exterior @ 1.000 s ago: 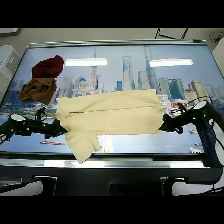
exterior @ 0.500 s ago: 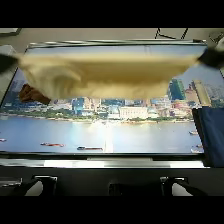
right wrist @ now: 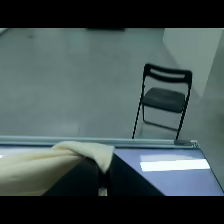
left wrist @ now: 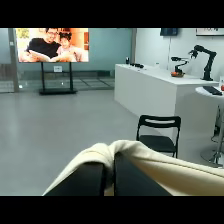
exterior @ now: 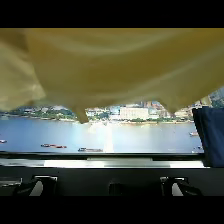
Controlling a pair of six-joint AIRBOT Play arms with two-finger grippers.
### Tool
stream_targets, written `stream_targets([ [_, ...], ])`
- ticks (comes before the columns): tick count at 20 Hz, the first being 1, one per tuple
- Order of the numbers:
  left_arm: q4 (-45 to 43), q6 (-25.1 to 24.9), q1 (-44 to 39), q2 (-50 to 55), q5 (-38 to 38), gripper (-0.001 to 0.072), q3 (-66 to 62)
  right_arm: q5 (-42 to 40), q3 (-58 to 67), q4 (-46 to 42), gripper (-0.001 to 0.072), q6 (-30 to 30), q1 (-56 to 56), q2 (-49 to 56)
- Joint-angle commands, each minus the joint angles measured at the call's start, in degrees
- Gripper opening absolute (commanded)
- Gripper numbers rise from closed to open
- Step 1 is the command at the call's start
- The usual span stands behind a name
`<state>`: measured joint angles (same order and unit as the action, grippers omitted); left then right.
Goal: Fold the clothes and pants, and hang the long-sleeved shirts on hangers.
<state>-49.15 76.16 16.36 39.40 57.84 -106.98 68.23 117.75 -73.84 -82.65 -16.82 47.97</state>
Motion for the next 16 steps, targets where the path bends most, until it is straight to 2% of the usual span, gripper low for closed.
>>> stream_targets([
  [1,-3.19,3.85,0.0,-1.49,-0.42,0.0021,-2.84,-5.29,0.46,-2.45,0.004,-4.87,0.07,-3.56],
  [4,-6.69,5.77,0.0,0.11,2.54,0.0021,-3.48,-3.1,0.55,-2.47,0.004,-5.46,0.07,-1.81],
  [7,-7.8,9.57,-0.04,6.03,17.31,0.0021,-1.44,12.48,-0.7,-2.75,0.0039,-6.36,0.07,5.46],
  [9,-4.85,8.46,-0.28,11.1,23.8,0.0022,6.08,23.91,-7.28,-2.21,0.0038,-7.3,0.35,13.03],
  [10,-4.68,7.04,-1.33,13.22,24.22,0.0023,11.56,27.39,-12.41,-1.07,0.0038,-6.56,0.35,17.03],
  [11,-4.74,5.11,-2.84,15.52,23.52,0.0022,18.4,27.65,-17.88,0.0,0.0038,-6.05,0.35,20.17],
  [13,-4.66,3.65,-6.43,20.09,18.32,0.0023,32.44,21.11,-29.94,1.36,0.0038,-6.19,0.35,25.42],
  [16,-4.5,1.79,-11.5,28.94,2.38,0.0023,47.19,11.5,-40.59,4.35,0.0038,-6.49,0.37,32.46],
])
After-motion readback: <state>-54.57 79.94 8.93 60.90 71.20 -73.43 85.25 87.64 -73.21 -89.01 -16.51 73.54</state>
